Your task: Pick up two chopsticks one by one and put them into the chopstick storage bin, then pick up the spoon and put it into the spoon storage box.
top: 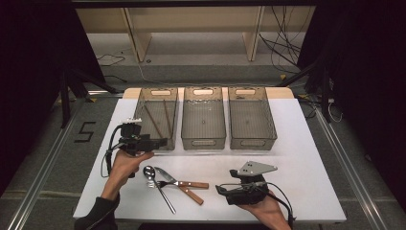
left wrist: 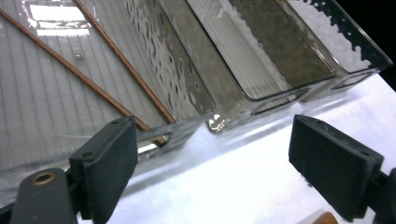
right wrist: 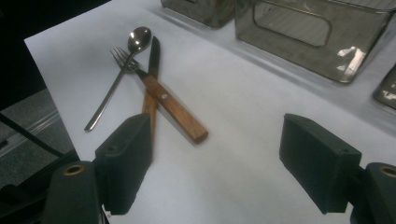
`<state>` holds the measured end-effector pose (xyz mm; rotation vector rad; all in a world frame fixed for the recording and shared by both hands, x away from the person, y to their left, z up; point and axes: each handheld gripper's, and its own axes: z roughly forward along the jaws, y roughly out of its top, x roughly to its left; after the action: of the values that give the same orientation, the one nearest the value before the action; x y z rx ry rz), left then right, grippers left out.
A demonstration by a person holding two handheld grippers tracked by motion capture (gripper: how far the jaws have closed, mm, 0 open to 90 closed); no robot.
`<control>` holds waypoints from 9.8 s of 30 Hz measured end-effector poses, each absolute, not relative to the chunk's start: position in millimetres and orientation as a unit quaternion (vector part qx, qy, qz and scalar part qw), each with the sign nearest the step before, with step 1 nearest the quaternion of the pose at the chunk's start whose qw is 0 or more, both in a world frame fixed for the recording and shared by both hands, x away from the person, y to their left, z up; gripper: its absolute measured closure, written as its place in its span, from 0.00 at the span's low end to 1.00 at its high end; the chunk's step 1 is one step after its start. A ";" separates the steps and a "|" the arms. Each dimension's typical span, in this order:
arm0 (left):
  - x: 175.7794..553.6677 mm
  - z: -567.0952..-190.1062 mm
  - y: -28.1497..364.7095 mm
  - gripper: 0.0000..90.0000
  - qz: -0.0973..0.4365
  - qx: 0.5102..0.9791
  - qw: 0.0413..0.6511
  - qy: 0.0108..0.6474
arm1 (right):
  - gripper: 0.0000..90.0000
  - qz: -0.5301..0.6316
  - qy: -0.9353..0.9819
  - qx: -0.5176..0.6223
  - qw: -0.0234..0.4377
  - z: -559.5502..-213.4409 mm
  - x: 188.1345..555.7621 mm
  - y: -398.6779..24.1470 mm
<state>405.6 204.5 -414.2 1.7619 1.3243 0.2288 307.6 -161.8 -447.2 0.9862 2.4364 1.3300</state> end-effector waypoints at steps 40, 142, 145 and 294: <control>334.8 -442.5 205.3 0.17 0.116 0.712 0.477 0.501 | 0.29 0.425 0.854 0.292 0.067 -453.5 306.6 -107.2; 353.2 -501.4 250.8 0.94 0.012 0.621 0.425 0.658 | 0.37 0.383 0.894 0.227 0.051 -457.2 297.5 -40.6; 353.2 -501.4 251.4 0.95 0.005 0.615 0.436 0.657 | 0.37 0.384 0.894 0.225 0.052 -457.5 297.6 -40.4; 298.8 -470.2 211.5 0.22 0.149 0.713 0.535 0.428 | 1.00 0.364 0.805 0.452 0.123 -385.0 518.3 -80.6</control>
<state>298.8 211.5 -470.2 1.6993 1.0192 0.3539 518.3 -80.6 -385.0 1.3185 2.3486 1.0608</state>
